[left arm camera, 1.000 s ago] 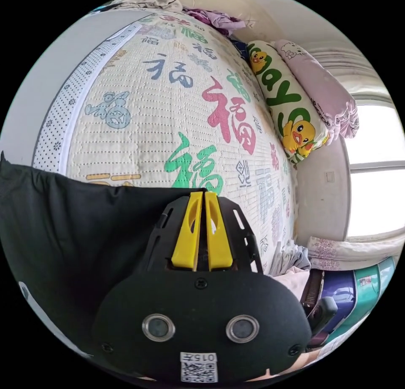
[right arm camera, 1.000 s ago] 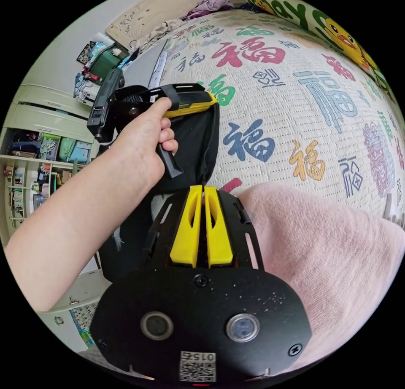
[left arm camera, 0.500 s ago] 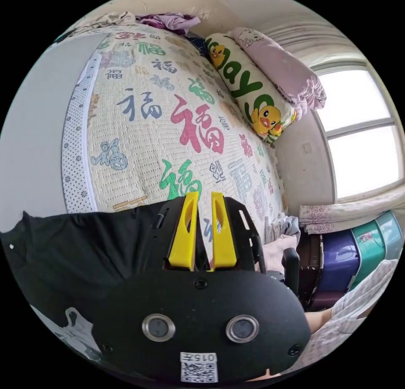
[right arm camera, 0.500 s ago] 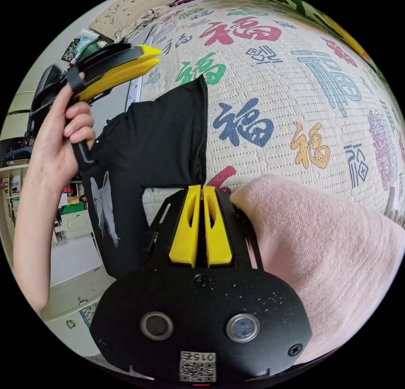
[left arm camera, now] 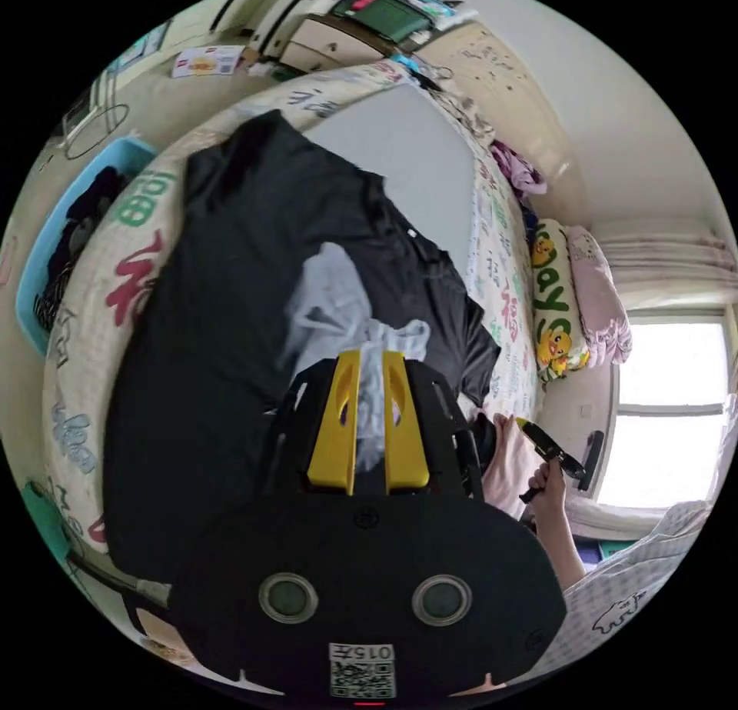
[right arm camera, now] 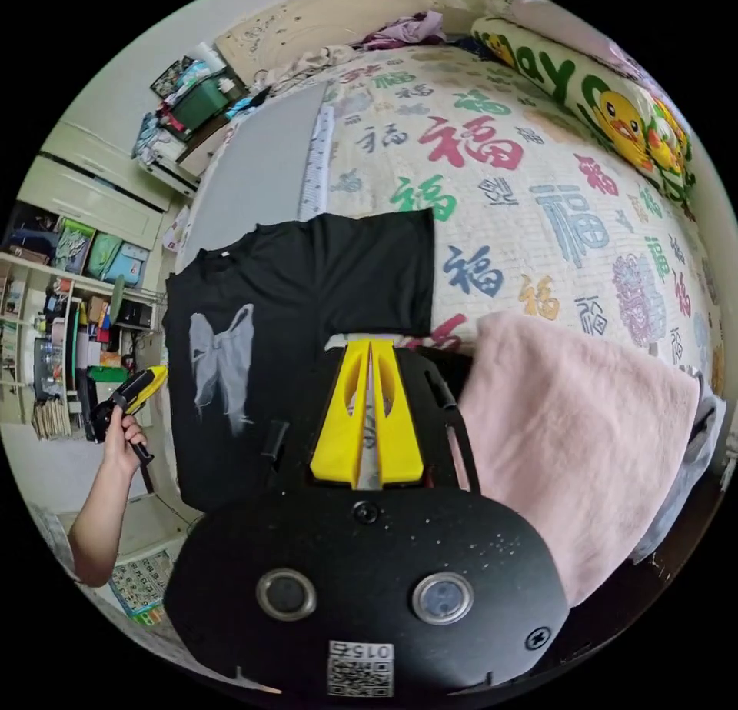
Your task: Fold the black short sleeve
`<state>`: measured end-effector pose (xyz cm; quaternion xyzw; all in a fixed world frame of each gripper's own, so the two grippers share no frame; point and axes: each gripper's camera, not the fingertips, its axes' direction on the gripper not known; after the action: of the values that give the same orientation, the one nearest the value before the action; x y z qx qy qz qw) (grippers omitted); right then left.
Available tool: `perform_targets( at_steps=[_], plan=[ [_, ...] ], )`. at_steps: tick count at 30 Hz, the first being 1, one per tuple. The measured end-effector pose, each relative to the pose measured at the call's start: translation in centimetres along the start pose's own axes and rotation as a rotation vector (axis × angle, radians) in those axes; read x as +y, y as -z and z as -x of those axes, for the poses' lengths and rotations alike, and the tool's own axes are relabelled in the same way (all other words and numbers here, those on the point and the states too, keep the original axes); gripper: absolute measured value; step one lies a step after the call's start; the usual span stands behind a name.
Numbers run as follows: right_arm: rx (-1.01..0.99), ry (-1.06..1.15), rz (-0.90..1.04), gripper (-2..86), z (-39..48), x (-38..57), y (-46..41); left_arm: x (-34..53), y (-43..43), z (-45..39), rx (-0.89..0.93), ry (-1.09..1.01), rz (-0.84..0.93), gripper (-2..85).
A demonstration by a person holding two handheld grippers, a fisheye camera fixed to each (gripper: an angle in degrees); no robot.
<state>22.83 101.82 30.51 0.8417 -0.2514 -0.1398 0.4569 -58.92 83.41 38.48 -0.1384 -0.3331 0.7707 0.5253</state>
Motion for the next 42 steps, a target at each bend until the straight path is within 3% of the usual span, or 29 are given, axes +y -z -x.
perform_targets(
  at_steps=[8,16,20,23,28,32,38,42],
  plan=[
    [-0.189,0.299,0.067,-0.1,20.8,-1.3,-11.2,-5.3,1.0,17.6,0.025,0.090,-0.076,6.5],
    [-0.347,0.432,0.166,0.6,37.2,-7.1,-24.5,-12.3,-7.5,27.5,0.198,0.073,-0.024,9.1],
    [-0.288,0.477,0.171,0.7,40.3,-9.0,-27.8,-15.2,-13.7,29.0,0.280,0.049,0.029,9.2],
    [-0.245,0.477,0.179,0.7,40.6,-10.0,-30.2,-16.2,-16.6,28.8,0.255,0.014,0.041,2.4],
    [-0.212,0.431,0.143,1.2,38.6,-10.3,-32.7,-13.3,-16.6,22.8,0.161,-0.320,-0.079,-0.2],
    [-0.187,0.416,0.132,2.2,37.6,-9.8,-34.9,-10.3,-20.4,20.2,0.164,-0.412,-0.032,-0.3],
    [-0.107,0.697,0.309,6.1,41.7,-8.7,-43.6,-7.8,-29.2,21.6,0.198,-0.280,0.076,0.5],
    [0.091,0.927,0.478,8.5,45.2,-6.8,-52.2,-7.1,-32.8,22.0,0.197,-0.285,0.105,1.7]
  ],
)
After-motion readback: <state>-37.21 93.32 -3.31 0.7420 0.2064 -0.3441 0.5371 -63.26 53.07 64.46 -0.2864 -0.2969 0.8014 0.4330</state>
